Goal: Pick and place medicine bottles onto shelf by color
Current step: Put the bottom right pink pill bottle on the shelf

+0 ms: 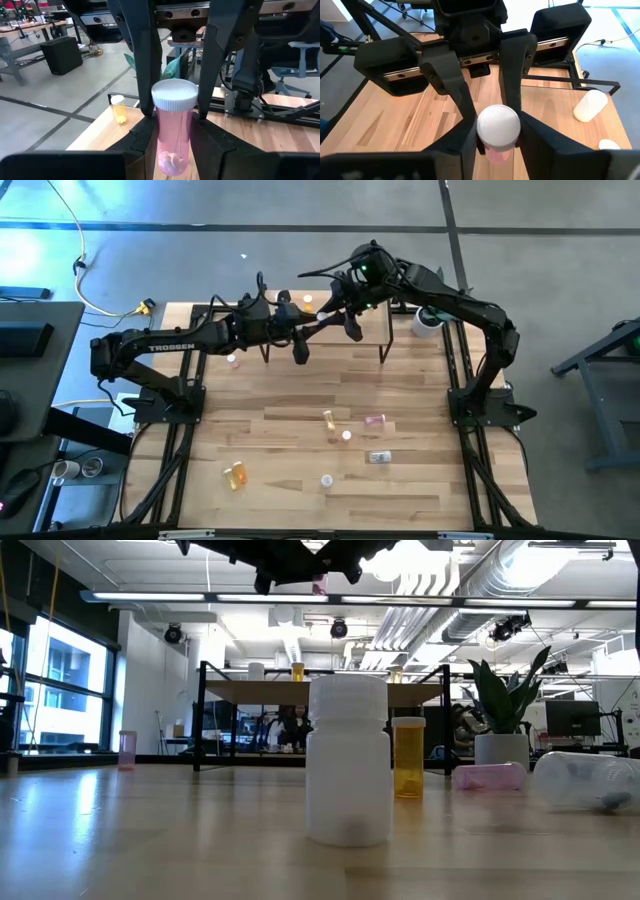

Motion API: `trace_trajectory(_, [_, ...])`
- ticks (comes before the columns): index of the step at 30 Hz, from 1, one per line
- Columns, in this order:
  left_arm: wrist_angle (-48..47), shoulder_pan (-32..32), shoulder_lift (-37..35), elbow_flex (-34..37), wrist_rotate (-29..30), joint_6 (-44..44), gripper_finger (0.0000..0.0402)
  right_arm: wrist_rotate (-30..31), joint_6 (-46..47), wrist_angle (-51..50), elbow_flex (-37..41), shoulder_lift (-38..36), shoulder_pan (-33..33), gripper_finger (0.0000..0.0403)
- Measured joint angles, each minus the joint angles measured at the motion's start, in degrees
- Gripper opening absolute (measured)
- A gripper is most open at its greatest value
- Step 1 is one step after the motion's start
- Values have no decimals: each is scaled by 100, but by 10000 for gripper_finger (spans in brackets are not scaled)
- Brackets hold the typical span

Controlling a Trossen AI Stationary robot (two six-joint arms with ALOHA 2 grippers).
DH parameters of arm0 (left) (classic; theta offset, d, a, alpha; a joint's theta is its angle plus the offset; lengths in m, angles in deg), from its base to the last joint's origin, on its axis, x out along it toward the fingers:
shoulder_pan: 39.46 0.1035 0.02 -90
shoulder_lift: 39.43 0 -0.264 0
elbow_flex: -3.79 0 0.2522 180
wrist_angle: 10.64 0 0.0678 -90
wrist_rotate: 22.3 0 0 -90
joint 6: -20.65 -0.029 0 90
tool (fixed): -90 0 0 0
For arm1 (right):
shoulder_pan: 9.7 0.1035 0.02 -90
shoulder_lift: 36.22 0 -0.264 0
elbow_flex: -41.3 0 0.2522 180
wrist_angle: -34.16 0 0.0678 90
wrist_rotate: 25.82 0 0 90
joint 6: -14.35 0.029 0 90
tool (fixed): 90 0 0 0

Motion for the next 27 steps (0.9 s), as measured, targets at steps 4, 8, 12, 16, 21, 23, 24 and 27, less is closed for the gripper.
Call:
trace_trajectory(4, [0,0,0,0,17,4,90,0,115,4,0,0,-2,105])
trace_trajectory(8, [0,0,0,0,30,4,90,1,129,4,0,0,-2,106])
trace_trajectory(12, [0,0,0,0,34,4,96,0,155,4,0,0,-2,106])
trace_trajectory(16, [-21,0,-1,-2,40,-69,115,0,245,0,0,0,-2,106])
trace_trajectory(21, [-138,4,-9,-7,122,-75,152,182,297,-11,0,-3,0,106])
trace_trajectory(23, [-160,4,-9,-7,243,-70,167,360,351,-15,0,-4,0,106])
trace_trajectory(24, [-162,4,-17,-7,285,-68,173,369,393,-13,0,-4,-1,106])
trace_trajectory(27, [-186,35,-24,-7,360,-64,190,389,456,-7,0,-4,-29,106])
